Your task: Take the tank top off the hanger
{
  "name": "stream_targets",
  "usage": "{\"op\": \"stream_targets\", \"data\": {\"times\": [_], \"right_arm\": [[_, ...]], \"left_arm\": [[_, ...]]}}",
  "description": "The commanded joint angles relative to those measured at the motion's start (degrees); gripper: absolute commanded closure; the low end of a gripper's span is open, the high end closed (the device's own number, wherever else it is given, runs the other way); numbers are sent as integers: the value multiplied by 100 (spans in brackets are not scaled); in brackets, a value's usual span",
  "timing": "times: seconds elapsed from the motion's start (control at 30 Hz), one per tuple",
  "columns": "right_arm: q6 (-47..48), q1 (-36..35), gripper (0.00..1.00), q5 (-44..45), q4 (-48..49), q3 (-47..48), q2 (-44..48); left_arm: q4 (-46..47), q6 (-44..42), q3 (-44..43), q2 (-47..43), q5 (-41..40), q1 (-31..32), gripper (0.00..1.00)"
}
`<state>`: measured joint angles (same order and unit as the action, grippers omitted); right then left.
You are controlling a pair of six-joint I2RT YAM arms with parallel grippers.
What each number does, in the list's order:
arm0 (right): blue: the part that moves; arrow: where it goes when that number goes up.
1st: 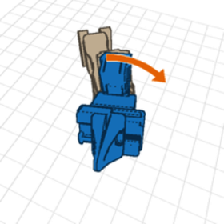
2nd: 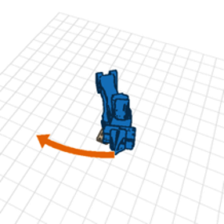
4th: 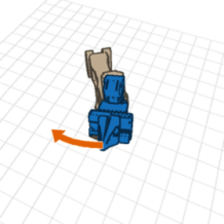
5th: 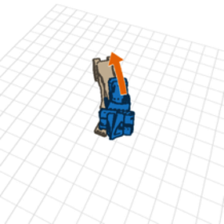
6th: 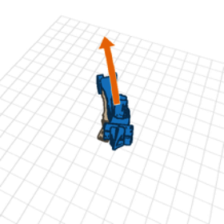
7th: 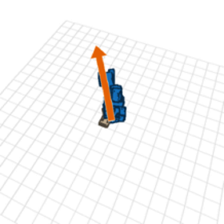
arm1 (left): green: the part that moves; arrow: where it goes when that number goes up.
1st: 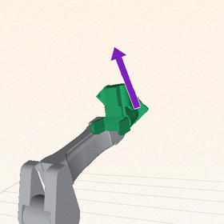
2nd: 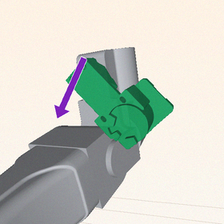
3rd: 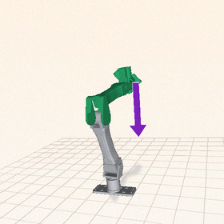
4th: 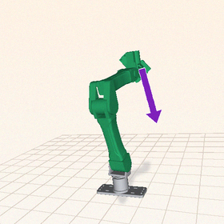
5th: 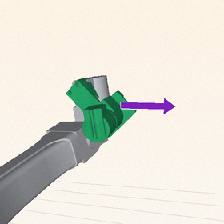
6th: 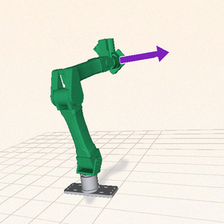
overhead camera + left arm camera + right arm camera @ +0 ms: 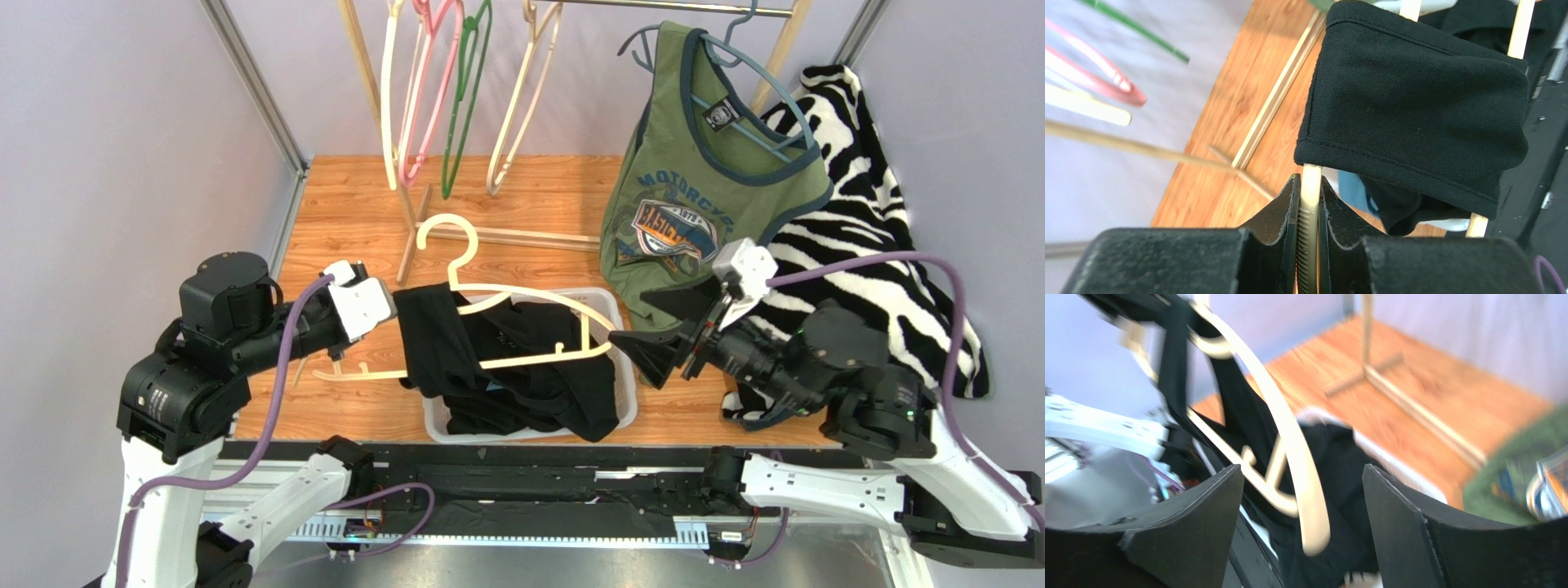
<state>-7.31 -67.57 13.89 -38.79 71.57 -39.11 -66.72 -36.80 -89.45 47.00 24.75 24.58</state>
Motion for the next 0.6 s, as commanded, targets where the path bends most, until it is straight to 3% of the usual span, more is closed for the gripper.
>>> {"op": "stream_targets", "data": {"times": [0.0, 0.17, 0.57], "right_arm": [[713, -2, 20, -948, 224, 1005, -623], [714, 16, 15, -1301, -155, 1456, -1396], [248, 200, 16, -2399, -1113, 1983, -1846]], "left_arm": [[238, -283, -362, 212, 899, 90, 100], [36, -802, -486, 248, 1181, 223, 100], [36, -1426, -784, 283, 838, 346, 100]]}}
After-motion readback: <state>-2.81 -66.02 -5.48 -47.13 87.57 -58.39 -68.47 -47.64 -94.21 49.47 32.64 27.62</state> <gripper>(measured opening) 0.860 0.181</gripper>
